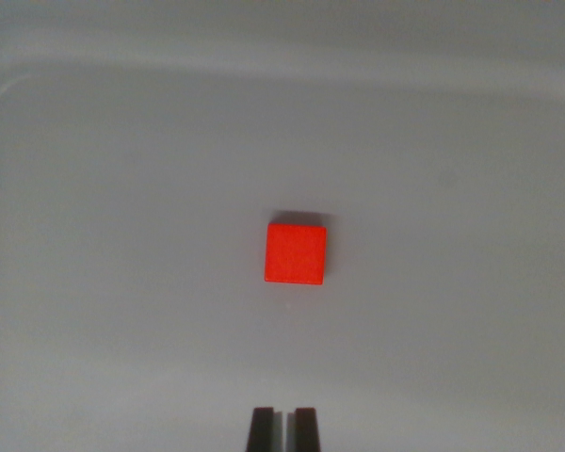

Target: Reach red block

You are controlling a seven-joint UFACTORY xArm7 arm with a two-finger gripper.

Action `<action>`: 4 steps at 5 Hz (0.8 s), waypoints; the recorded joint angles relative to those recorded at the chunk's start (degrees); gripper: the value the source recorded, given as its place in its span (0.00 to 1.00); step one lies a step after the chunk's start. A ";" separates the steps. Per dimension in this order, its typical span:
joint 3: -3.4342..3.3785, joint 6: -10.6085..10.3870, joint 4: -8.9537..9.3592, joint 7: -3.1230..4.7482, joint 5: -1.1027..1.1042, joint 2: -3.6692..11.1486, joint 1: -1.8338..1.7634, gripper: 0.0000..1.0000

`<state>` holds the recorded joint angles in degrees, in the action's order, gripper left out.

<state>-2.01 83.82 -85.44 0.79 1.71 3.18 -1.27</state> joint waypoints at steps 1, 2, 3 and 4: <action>0.00 0.00 0.00 0.00 0.00 0.00 0.00 0.00; 0.08 -1.85 0.93 0.13 -0.10 1.05 0.07 0.00; 0.08 -1.85 0.93 0.13 -0.10 1.05 0.07 0.00; 0.18 -3.94 1.99 0.28 -0.20 2.24 0.15 0.00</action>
<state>-1.83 79.88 -83.45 1.07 1.51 5.42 -1.12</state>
